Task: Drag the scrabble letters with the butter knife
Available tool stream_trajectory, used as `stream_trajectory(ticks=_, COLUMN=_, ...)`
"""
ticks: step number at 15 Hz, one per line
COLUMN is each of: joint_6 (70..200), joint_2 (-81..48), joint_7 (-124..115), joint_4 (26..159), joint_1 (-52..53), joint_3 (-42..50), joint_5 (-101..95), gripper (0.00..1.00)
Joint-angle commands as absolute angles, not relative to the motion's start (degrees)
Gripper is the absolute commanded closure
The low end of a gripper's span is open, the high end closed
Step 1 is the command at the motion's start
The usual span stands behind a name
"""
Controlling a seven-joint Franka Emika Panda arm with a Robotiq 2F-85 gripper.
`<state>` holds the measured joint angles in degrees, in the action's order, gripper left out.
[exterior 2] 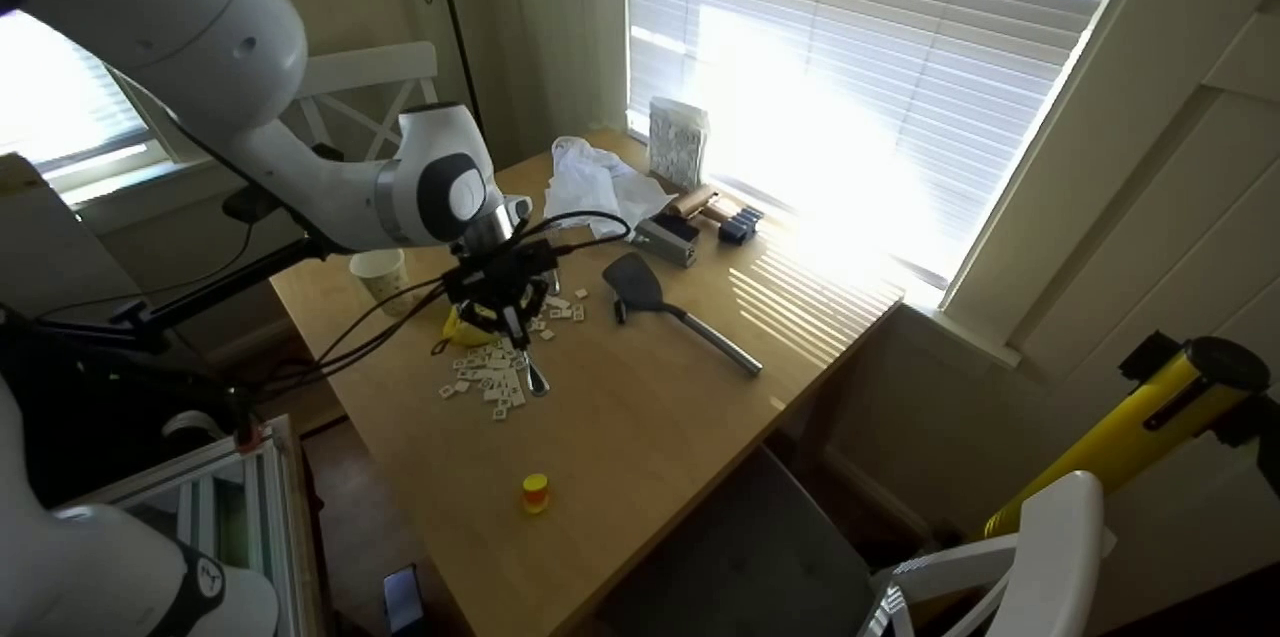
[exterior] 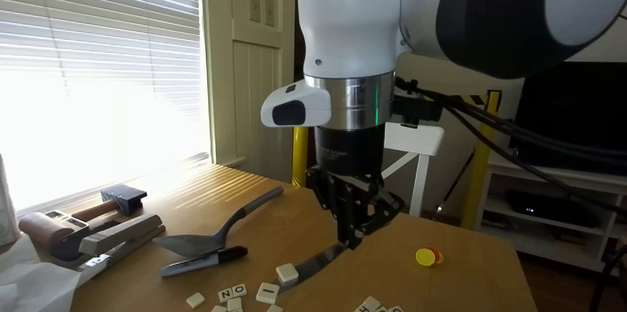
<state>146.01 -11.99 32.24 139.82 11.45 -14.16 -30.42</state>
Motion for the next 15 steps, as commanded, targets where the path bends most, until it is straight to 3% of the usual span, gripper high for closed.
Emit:
stream_trajectory(ticks=1, joint_6=143.5, joint_2=-7.2, joint_7=34.47, joint_4=142.42, joint_1=12.27, joint_3=-15.28, joint_5=-29.25, gripper=0.96)
stream_trajectory(ticks=11, joint_6=142.65, joint_2=-6.12, joint_7=33.98, joint_4=142.51, joint_1=14.2, joint_3=-15.88, joint_5=-30.47, gripper=0.96)
stream_trajectory(ticks=12, joint_6=142.6, joint_2=-5.97, joint_7=33.98, joint_4=142.5, joint_1=14.22, joint_3=-15.88, joint_5=-30.45, gripper=0.85)
stream_trajectory(ticks=15, joint_6=142.61, joint_2=-6.25, joint_7=33.98, joint_4=142.49, joint_1=14.2, joint_3=-15.83, joint_5=-30.45, gripper=0.85)
